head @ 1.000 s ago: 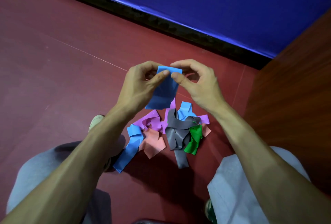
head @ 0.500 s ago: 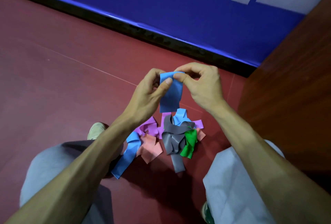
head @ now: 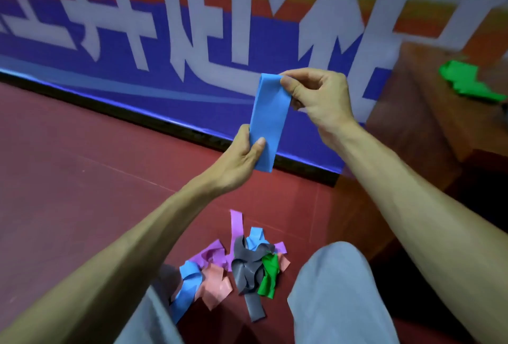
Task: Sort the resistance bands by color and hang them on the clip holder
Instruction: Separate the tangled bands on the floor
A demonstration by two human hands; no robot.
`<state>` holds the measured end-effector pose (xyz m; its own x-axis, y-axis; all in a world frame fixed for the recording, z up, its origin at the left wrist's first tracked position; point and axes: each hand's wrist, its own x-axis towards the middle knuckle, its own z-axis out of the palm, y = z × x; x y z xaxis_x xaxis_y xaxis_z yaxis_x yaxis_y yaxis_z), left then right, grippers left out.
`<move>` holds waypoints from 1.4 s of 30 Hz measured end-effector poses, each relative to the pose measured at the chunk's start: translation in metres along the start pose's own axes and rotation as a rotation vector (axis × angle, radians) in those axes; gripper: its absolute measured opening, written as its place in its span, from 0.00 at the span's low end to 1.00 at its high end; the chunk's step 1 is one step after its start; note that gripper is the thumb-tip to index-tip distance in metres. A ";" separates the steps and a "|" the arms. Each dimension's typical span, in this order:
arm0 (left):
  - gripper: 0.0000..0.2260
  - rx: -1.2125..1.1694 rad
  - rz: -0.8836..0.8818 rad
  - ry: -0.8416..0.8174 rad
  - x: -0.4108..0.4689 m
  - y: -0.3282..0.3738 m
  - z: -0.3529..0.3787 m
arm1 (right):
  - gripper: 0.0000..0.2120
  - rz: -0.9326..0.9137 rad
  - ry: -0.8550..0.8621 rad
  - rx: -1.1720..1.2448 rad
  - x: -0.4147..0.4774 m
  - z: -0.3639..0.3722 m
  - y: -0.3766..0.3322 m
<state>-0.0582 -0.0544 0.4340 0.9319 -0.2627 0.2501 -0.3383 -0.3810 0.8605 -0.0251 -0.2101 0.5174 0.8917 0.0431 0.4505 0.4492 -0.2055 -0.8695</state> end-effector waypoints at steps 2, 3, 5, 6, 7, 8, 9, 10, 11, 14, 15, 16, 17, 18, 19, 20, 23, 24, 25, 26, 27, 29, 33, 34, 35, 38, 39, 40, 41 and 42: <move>0.06 0.049 0.026 -0.020 0.002 0.025 -0.005 | 0.03 -0.038 0.014 -0.019 0.002 -0.013 -0.028; 0.06 0.068 0.041 -0.030 0.002 0.037 -0.008 | 0.03 -0.056 0.021 -0.027 0.003 -0.019 -0.041; 0.06 0.071 0.043 -0.051 0.001 0.060 -0.010 | 0.03 -0.086 0.048 -0.035 0.005 -0.033 -0.064; 0.06 0.050 0.029 -0.056 0.000 0.072 -0.009 | 0.03 -0.099 0.064 -0.043 0.005 -0.042 -0.075; 0.07 0.032 0.020 -0.057 -0.001 0.085 -0.009 | 0.03 -0.111 0.081 -0.055 0.005 -0.051 -0.085; 0.08 0.038 0.020 -0.051 -0.001 0.097 -0.008 | 0.03 -0.122 0.094 -0.070 0.005 -0.061 -0.094; 0.09 0.064 0.041 -0.037 -0.001 0.109 -0.007 | 0.04 -0.129 0.107 -0.083 0.004 -0.072 -0.102; 0.10 0.092 0.070 -0.023 0.001 0.120 -0.006 | 0.05 -0.137 0.123 -0.096 0.004 -0.083 -0.109; 0.11 0.105 0.103 -0.012 0.002 0.132 -0.005 | 0.05 -0.144 0.143 -0.110 0.004 -0.095 -0.116; 0.09 0.092 0.167 -0.002 0.009 0.168 0.003 | 0.05 -0.137 0.203 -0.124 0.002 -0.135 -0.132; 0.06 0.070 0.190 -0.007 0.011 0.180 0.009 | 0.06 -0.131 0.215 -0.115 0.001 -0.150 -0.136; 0.03 0.045 0.208 -0.014 0.014 0.192 0.015 | 0.06 -0.123 0.226 -0.112 0.000 -0.165 -0.140; 0.03 0.025 0.225 -0.018 0.017 0.203 0.023 | 0.05 -0.111 0.238 -0.106 -0.001 -0.180 -0.143; 0.03 0.016 0.241 -0.018 0.020 0.212 0.031 | 0.03 -0.096 0.248 -0.099 -0.003 -0.196 -0.145; 0.03 0.008 0.249 -0.023 0.024 0.221 0.041 | 0.00 -0.080 0.254 -0.082 -0.004 -0.211 -0.148; 0.03 0.000 0.250 -0.034 0.028 0.229 0.051 | 0.03 -0.059 0.266 -0.062 -0.007 -0.225 -0.151; 0.02 -0.008 0.248 -0.115 0.038 0.252 0.086 | 0.06 -0.025 0.278 -0.051 -0.018 -0.268 -0.158; 0.02 -0.011 0.253 -0.144 0.041 0.259 0.098 | 0.07 -0.020 0.279 -0.064 -0.022 -0.283 -0.159; 0.03 -0.018 0.259 -0.170 0.045 0.266 0.110 | 0.07 -0.010 0.279 -0.079 -0.024 -0.296 -0.158; 0.03 -0.025 0.260 -0.194 0.050 0.273 0.122 | 0.07 0.000 0.281 -0.104 -0.026 -0.311 -0.156; 0.03 -0.027 0.255 -0.218 0.055 0.279 0.134 | 0.08 0.012 0.284 -0.136 -0.027 -0.325 -0.153; 0.04 -0.026 0.243 -0.261 0.067 0.290 0.157 | 0.07 0.037 0.295 -0.199 -0.028 -0.351 -0.147; 0.05 0.011 0.220 -0.318 0.098 0.302 0.198 | 0.06 0.070 0.375 -0.311 -0.017 -0.396 -0.126; 0.06 0.026 0.213 -0.337 0.106 0.304 0.207 | 0.07 0.073 0.393 -0.392 -0.012 -0.407 -0.119; 0.07 0.042 0.209 -0.356 0.115 0.306 0.216 | 0.07 0.077 0.397 -0.491 -0.006 -0.416 -0.111; 0.06 0.106 0.164 -0.404 0.144 0.307 0.242 | 0.07 0.097 0.365 -0.710 0.016 -0.436 -0.086; 0.06 0.127 0.129 -0.428 0.154 0.307 0.250 | 0.07 0.095 0.349 -0.755 0.022 -0.440 -0.077; 0.06 0.149 0.093 -0.449 0.164 0.305 0.257 | 0.07 0.089 0.336 -0.793 0.030 -0.442 -0.067; 0.06 0.170 0.064 -0.462 0.173 0.304 0.263 | 0.07 0.085 0.323 -0.829 0.036 -0.444 -0.058; 0.07 0.195 0.044 -0.462 0.183 0.302 0.268 | 0.07 0.084 0.307 -0.858 0.044 -0.447 -0.046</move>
<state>-0.0247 -0.4554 0.6210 0.7758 -0.6306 0.0237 -0.4355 -0.5079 0.7433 -0.0312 -0.6352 0.6682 0.8107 -0.2416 0.5332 0.0789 -0.8574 -0.5085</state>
